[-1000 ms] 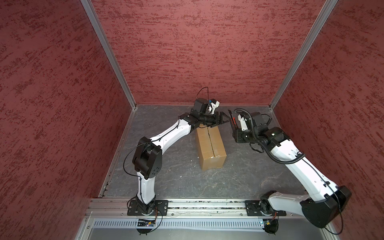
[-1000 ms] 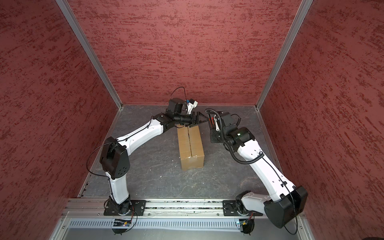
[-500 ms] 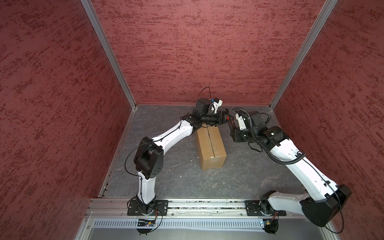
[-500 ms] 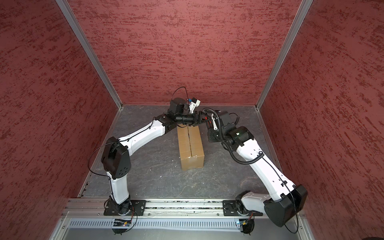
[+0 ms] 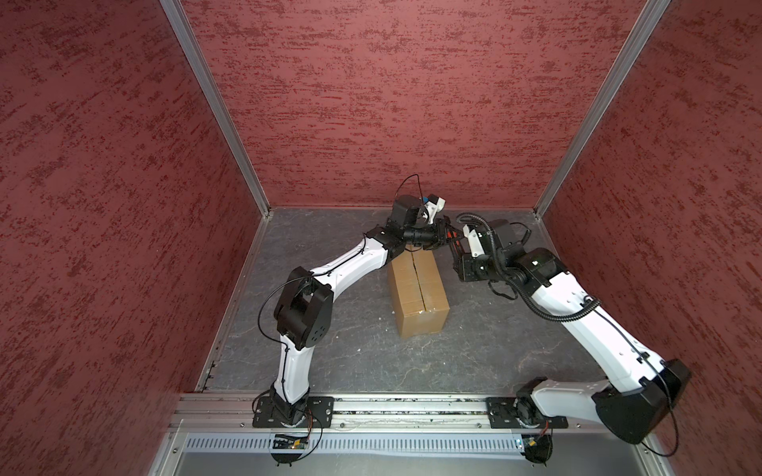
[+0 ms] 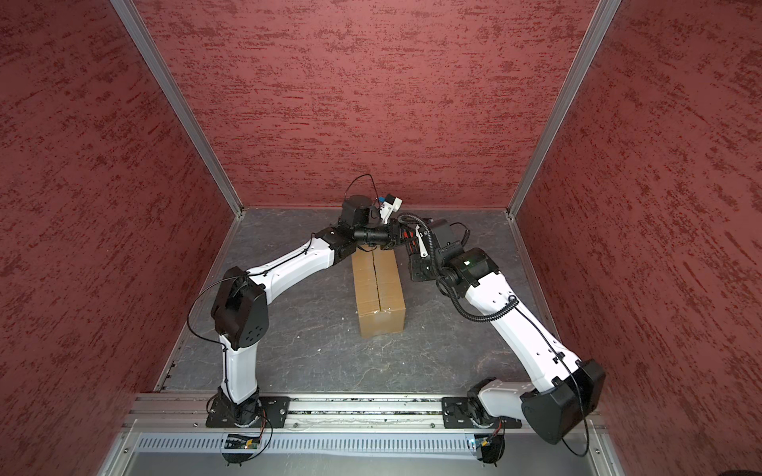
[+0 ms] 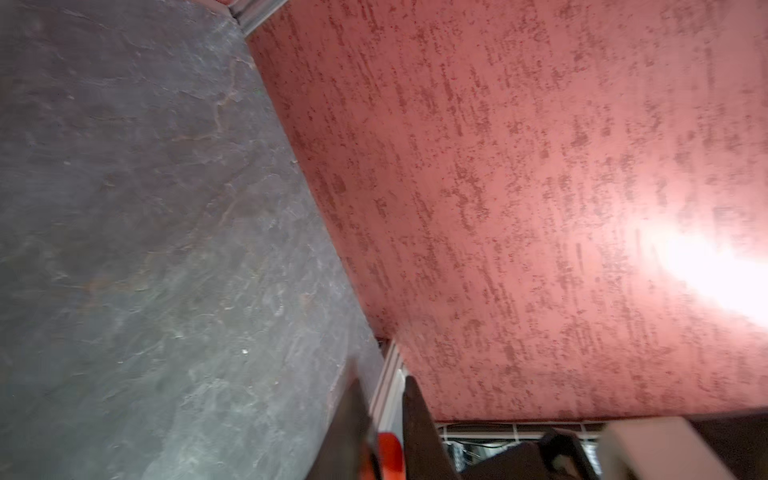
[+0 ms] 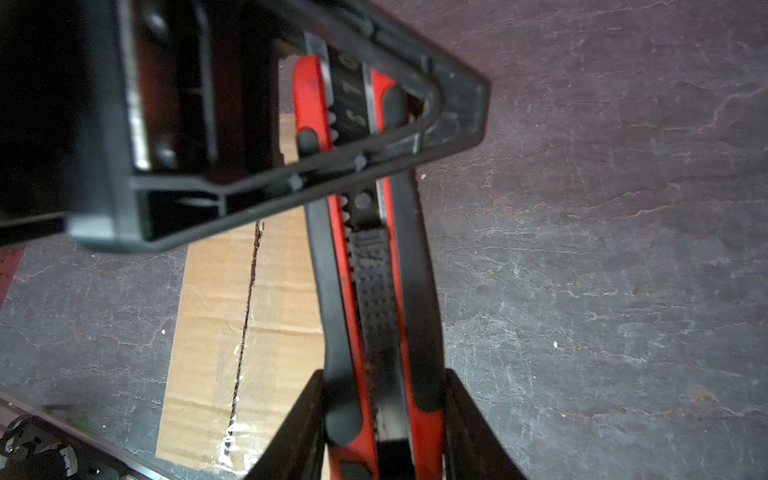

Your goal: Unpack the express box

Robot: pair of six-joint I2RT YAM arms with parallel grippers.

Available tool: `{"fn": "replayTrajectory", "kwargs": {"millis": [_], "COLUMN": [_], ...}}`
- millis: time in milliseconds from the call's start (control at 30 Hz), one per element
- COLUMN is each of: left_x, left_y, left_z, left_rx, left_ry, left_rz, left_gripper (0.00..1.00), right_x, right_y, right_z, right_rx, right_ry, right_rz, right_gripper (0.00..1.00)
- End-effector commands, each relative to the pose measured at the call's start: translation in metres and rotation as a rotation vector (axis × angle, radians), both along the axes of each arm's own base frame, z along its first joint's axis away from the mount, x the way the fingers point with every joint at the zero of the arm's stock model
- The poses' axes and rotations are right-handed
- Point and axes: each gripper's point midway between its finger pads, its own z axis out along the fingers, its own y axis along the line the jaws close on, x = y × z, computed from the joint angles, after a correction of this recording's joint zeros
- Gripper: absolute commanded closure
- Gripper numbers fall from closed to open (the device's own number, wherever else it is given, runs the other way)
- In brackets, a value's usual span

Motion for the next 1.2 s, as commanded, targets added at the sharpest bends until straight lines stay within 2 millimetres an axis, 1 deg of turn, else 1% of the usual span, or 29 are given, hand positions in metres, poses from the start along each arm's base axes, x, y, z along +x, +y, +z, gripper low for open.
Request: {"fn": "replayTrajectory", "kwargs": {"millis": [0, 67, 133, 200, 300, 400, 567, 667, 800, 933, 1033, 1100, 1167], "left_x": [0.006, 0.009, 0.012, 0.017, 0.023, 0.031, 0.04, 0.047, 0.055, 0.057, 0.058, 0.059, 0.059], "left_y": [0.008, 0.012, 0.017, 0.022, 0.031, 0.041, 0.056, 0.068, 0.08, 0.085, 0.086, 0.087, 0.087], "left_z": [0.0, 0.001, 0.004, 0.008, 0.018, 0.03, 0.05, 0.063, 0.086, 0.109, 0.117, 0.122, 0.123], "left_rx": [-0.017, -0.032, -0.051, -0.068, -0.094, -0.128, -0.172, -0.216, -0.3, -0.371, -0.415, -0.445, -0.465], "left_ry": [-0.022, -0.021, -0.02, -0.023, -0.039, -0.058, -0.077, -0.092, -0.117, -0.15, -0.15, -0.148, -0.139], "left_rz": [0.018, 0.029, 0.037, 0.047, 0.063, 0.088, 0.121, 0.148, 0.172, 0.174, 0.168, 0.164, 0.164], "left_gripper": [0.91, 0.94, 0.95, 0.96, 0.97, 0.97, 0.97, 0.97, 0.97, 0.97, 0.97, 0.97, 0.97], "right_x": [0.008, 0.01, 0.012, 0.015, 0.018, 0.022, 0.029, 0.034, 0.039, 0.044, 0.049, 0.053, 0.055], "right_y": [0.007, 0.008, 0.009, 0.01, 0.015, 0.019, 0.026, 0.03, 0.037, 0.041, 0.045, 0.046, 0.047], "right_z": [0.018, 0.021, 0.024, 0.028, 0.032, 0.032, 0.036, 0.046, 0.066, 0.084, 0.092, 0.094, 0.096], "right_rx": [0.056, 0.075, 0.105, 0.143, 0.215, 0.274, 0.365, 0.454, 0.607, 0.718, 0.787, 0.814, 0.837], "right_ry": [-0.066, -0.082, -0.101, -0.12, -0.145, -0.162, -0.194, -0.234, -0.298, -0.359, -0.389, -0.396, -0.406], "right_rz": [-0.01, -0.025, -0.043, -0.068, -0.088, -0.105, -0.122, -0.127, -0.116, -0.105, -0.087, -0.082, -0.072], "right_gripper": [0.89, 0.83, 0.72, 0.65, 0.53, 0.47, 0.42, 0.41, 0.41, 0.4, 0.39, 0.39, 0.39]}}
